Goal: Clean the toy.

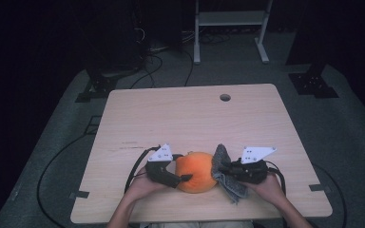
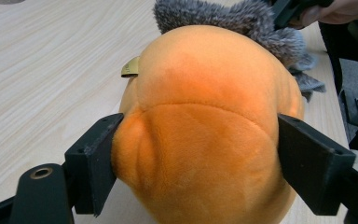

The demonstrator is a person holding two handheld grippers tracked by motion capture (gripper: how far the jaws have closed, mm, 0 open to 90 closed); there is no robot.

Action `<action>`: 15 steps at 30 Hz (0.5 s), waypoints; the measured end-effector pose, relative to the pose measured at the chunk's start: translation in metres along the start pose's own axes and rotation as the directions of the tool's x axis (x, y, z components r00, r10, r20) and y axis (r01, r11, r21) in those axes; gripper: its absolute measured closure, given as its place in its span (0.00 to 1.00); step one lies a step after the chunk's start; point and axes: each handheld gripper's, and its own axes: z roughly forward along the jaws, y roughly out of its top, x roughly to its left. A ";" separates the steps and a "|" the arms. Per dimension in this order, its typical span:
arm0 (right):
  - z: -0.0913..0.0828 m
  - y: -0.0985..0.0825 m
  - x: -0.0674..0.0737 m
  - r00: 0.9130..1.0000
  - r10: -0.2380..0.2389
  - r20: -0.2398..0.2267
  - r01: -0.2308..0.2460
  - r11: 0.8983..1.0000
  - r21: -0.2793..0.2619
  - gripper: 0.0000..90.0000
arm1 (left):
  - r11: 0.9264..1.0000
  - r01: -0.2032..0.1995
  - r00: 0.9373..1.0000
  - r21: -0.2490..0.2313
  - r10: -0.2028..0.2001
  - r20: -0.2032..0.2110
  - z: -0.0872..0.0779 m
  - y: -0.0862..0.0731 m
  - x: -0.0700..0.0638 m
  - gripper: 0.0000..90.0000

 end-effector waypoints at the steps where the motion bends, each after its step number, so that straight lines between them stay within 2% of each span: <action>1: -0.001 -0.003 -0.002 1.000 0.012 -0.001 -0.012 1.000 0.006 0.88 | 1.000 0.004 1.000 -0.002 -0.004 0.003 0.000 -0.001 0.000 0.22; 5: -0.004 -0.011 -0.011 0.996 0.084 -0.016 -0.084 0.996 0.019 0.88 | 1.000 -0.017 1.000 -0.007 0.017 0.008 0.000 -0.001 -0.001 0.22; 7: -0.007 -0.007 -0.013 0.995 0.093 -0.028 -0.094 0.995 -0.014 0.89 | 0.999 -0.036 0.999 -0.010 0.036 0.008 0.000 -0.001 -0.002 0.22; 10: -0.008 0.008 -0.012 0.996 0.077 -0.035 -0.080 0.994 -0.069 0.88 | 0.999 -0.051 0.999 -0.012 0.051 0.011 0.001 -0.001 -0.004 0.23; 12: -0.004 0.018 -0.010 0.998 0.056 -0.035 -0.059 0.995 -0.086 0.89 | 0.999 -0.049 0.999 -0.016 0.050 0.014 0.000 -0.002 -0.003 0.23; 15: 0.005 0.022 -0.009 0.999 0.031 -0.028 -0.032 0.998 -0.059 0.89 | 0.999 -0.041 0.999 -0.017 0.042 0.024 -0.002 -0.004 -0.001 0.23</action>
